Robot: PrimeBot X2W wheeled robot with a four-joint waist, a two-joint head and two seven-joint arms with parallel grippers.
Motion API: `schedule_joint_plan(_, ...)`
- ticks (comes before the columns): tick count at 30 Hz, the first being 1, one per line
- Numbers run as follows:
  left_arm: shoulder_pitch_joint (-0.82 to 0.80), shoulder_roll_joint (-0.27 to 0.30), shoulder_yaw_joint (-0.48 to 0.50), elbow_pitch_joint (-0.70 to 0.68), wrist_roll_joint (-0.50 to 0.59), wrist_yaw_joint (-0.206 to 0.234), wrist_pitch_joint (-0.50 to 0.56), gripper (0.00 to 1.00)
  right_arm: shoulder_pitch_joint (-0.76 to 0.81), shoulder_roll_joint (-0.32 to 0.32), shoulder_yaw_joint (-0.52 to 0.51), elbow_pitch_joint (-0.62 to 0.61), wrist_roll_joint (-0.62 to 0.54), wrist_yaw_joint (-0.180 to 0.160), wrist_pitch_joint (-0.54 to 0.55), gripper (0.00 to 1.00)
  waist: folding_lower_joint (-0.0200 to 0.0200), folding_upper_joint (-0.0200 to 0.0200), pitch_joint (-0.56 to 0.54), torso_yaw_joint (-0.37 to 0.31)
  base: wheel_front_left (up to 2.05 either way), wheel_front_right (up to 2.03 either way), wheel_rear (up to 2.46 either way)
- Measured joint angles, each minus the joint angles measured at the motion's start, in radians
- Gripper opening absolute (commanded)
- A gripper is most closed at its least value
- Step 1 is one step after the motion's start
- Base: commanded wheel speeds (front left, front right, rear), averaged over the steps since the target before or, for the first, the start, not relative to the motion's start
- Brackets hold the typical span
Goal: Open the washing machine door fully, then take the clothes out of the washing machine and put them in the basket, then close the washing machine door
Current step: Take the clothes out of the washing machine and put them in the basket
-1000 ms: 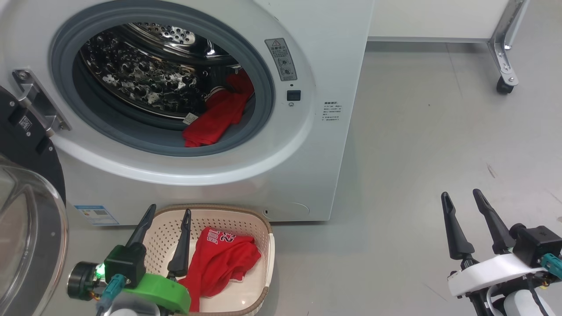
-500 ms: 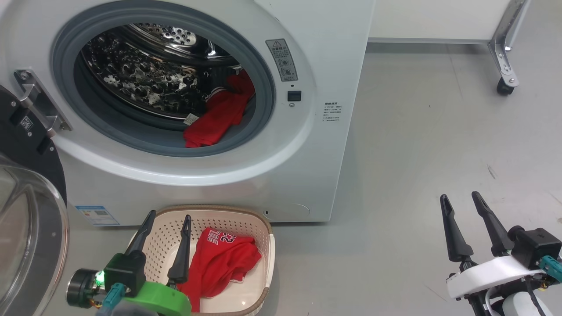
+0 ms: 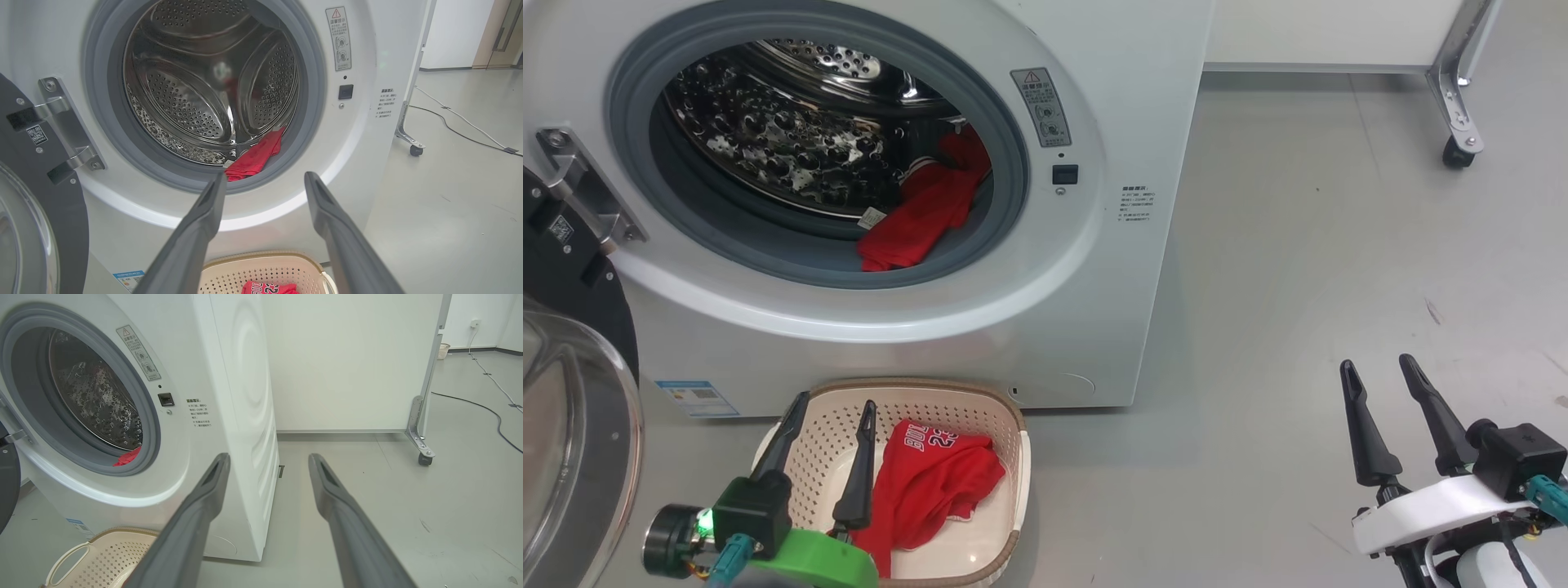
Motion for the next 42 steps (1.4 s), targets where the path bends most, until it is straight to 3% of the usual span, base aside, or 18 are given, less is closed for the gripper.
schedule_joint_plan(14,-0.015,0.012,-0.027,-0.027,0.062,0.023,0.006,1.0,-0.001,0.001,-0.002,-0.032,0.013,0.001,0.0,1.0,0.0,0.0,0.114,-0.033,0.0,0.0,0.0)
schedule_joint_plan(21,-0.086,0.012,-0.001,-0.038,0.063,0.04,0.058,1.0,-0.01,-0.011,-0.004,-0.039,0.02,0.009,0.0,1.0,0.0,0.0,0.181,-0.058,0.0,0.0,0.0)
schedule_joint_plan(33,-0.32,0.069,0.064,-0.017,0.077,0.06,0.223,1.0,-0.091,-0.026,0.001,-0.053,0.037,0.01,0.0,1.0,0.0,0.0,0.316,-0.135,0.0,0.0,0.0)
schedule_joint_plan(42,-0.477,0.092,0.108,0.074,0.029,0.061,0.374,1.0,-0.128,-0.03,0.002,-0.052,0.056,0.01,0.0,1.0,0.0001,0.0,0.395,-0.203,0.0,0.0,0.0)
